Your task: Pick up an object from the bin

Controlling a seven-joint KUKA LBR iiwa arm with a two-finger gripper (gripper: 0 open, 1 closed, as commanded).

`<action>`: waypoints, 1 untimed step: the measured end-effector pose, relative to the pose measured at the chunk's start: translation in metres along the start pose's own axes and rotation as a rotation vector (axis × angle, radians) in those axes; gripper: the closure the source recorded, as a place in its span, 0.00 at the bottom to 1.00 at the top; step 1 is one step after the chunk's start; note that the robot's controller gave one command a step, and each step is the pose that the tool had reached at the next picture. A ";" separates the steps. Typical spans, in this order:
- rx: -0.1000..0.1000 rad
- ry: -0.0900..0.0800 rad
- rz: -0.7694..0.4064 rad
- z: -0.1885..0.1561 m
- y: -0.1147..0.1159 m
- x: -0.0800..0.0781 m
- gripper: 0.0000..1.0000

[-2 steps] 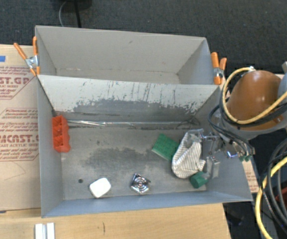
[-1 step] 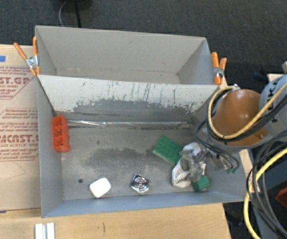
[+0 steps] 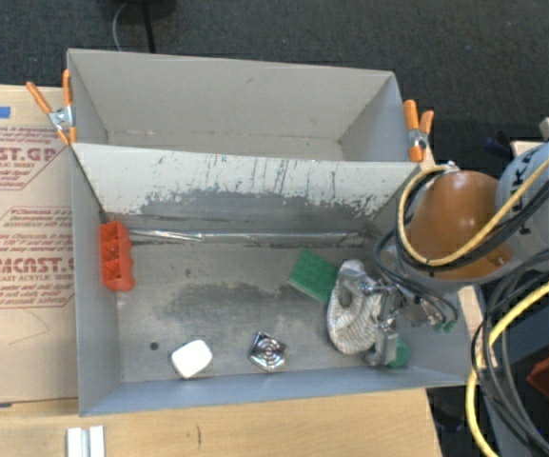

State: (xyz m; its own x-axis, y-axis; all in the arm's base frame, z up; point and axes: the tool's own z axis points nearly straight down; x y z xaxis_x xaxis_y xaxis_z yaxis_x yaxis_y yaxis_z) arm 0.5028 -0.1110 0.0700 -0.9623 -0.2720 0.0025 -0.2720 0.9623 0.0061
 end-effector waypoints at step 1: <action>0.000 0.000 0.000 0.000 0.000 0.000 0.00</action>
Offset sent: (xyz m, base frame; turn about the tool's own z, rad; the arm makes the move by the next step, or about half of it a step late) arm -0.0041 -0.0036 0.0000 0.0162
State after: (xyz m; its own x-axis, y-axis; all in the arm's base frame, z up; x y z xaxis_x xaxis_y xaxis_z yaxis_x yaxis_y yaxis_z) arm 0.5029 -0.1111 0.0700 -0.9623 -0.2718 0.0025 -0.2718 0.9623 0.0061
